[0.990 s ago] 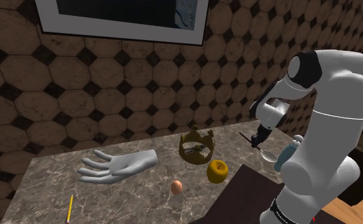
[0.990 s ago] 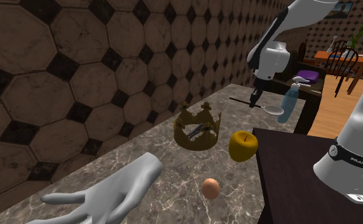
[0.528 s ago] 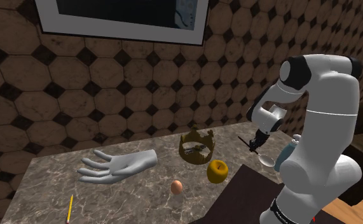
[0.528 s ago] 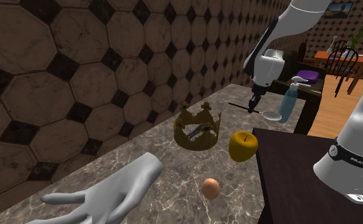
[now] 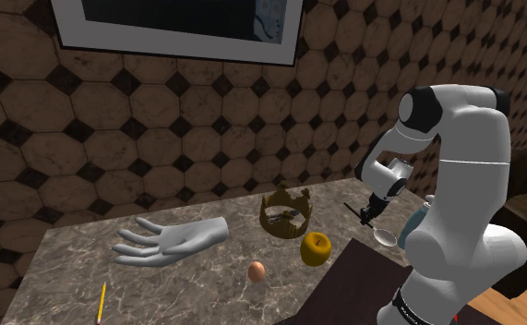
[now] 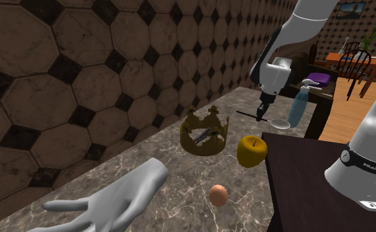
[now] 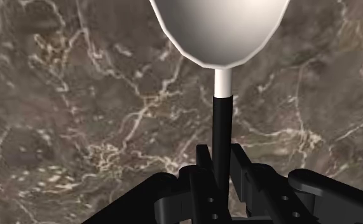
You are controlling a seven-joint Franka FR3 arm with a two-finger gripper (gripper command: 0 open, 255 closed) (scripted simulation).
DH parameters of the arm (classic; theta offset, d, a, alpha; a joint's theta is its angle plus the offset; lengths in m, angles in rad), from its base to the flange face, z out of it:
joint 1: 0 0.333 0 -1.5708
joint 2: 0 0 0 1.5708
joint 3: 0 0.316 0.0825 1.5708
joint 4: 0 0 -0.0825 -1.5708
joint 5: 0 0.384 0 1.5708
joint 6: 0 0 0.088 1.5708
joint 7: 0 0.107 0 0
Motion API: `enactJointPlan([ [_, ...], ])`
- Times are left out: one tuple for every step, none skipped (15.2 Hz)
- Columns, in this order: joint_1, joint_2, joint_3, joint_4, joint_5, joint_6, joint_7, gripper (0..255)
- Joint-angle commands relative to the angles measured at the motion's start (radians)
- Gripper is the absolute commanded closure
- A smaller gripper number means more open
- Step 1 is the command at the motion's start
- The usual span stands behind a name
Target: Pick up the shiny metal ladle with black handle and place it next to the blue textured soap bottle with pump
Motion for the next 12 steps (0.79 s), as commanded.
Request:
enactJointPlan([
  [-0.001,0.001,0.001,0.000,0.002,0.001,-0.001,255],
  [-0.001,0.001,0.001,0.000,0.002,0.001,-0.001,255],
  [-0.001,0.001,0.001,0.000,0.002,0.001,-0.001,255],
  [-0.001,0.001,0.001,0.000,0.002,0.001,-0.001,255],
  [-0.001,0.001,0.001,0.000,0.001,0.001,-0.001,0],
  [-0.001,0.001,0.001,0.000,0.001,0.001,-0.001,0],
  [-0.001,0.001,0.001,0.000,0.001,0.001,-0.001,0],
  [-0.001,0.001,0.001,0.000,0.001,0.001,-0.001,0],
  [-0.001,0.001,0.001,0.000,0.001,0.001,-0.001,0],
  [-0.001,0.001,0.001,0.000,0.001,0.001,-0.001,0],
  [0.019,-0.036,-0.030,-0.015,-0.041,-0.019,0.031,0],
  [0.040,-0.074,-0.063,-0.029,-0.085,-0.039,0.063,0],
])
